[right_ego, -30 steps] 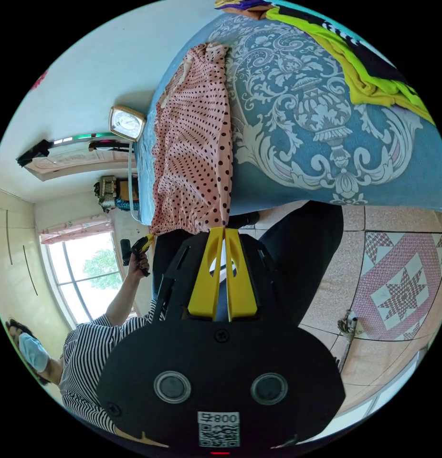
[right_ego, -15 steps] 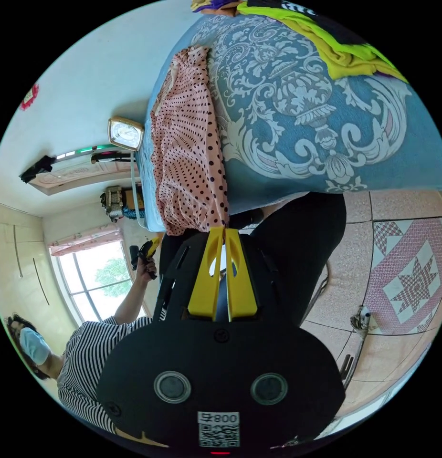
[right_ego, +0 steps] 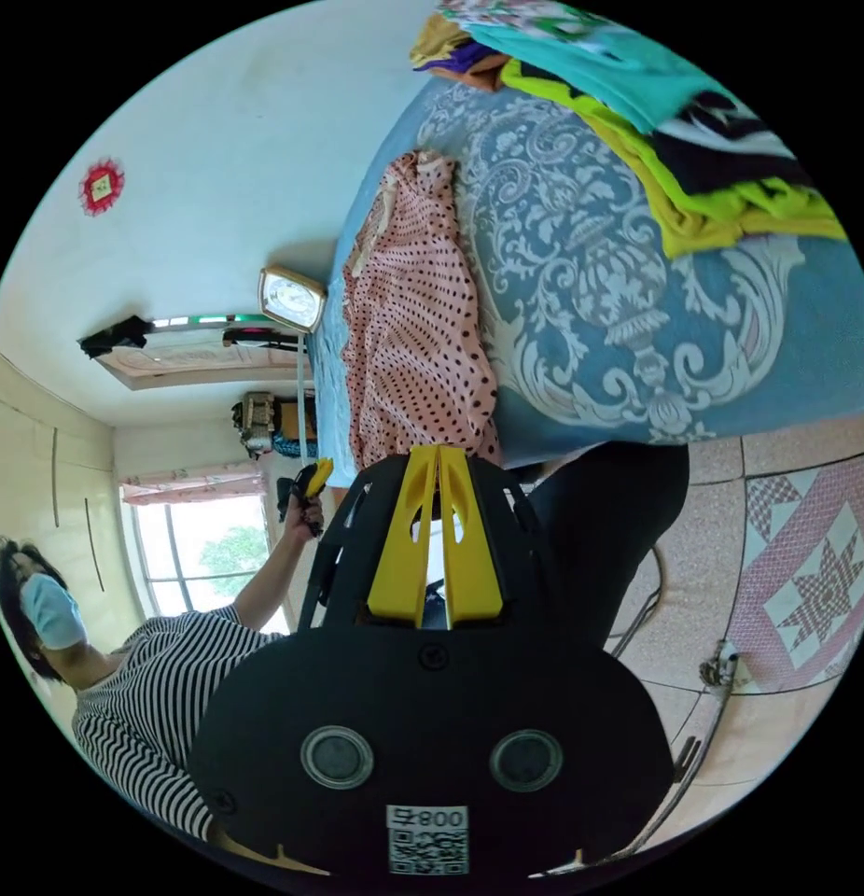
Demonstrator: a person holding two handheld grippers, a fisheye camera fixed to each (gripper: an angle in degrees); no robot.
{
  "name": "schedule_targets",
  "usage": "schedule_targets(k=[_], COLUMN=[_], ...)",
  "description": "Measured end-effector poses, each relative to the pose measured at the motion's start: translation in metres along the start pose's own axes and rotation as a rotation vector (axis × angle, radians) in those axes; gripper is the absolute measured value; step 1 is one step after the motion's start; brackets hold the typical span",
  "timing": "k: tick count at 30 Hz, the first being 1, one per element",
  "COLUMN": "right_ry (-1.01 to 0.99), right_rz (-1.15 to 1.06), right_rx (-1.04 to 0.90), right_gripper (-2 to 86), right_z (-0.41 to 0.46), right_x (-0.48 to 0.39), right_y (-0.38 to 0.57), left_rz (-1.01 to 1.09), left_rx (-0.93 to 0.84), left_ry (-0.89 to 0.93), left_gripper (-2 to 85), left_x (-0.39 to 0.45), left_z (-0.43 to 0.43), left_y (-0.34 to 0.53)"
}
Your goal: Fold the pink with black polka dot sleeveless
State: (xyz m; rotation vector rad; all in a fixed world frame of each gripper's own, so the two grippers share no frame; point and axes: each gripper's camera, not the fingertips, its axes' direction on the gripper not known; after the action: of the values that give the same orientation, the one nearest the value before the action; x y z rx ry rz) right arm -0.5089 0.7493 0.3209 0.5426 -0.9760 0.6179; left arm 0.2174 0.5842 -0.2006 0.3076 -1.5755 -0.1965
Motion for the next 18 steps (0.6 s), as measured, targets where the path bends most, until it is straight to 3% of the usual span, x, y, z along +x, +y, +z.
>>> schedule_targets(k=[11,18], right_ry=[0.046,0.095], right_rz=[0.133,-0.049], right_rx=[0.032,0.079], right_gripper=[0.3,1.9], right_z=[0.009,0.056], right_x=[0.044,-0.002], right_y=[0.0,-0.138], left_rz=[0.047,0.045], left_rx=[0.003,0.017], left_ry=[-0.122,-0.236], left_gripper=[6.7,7.4], left_x=[0.054,0.081], left_z=[0.032,0.053], left_y=[-0.202,-0.323])
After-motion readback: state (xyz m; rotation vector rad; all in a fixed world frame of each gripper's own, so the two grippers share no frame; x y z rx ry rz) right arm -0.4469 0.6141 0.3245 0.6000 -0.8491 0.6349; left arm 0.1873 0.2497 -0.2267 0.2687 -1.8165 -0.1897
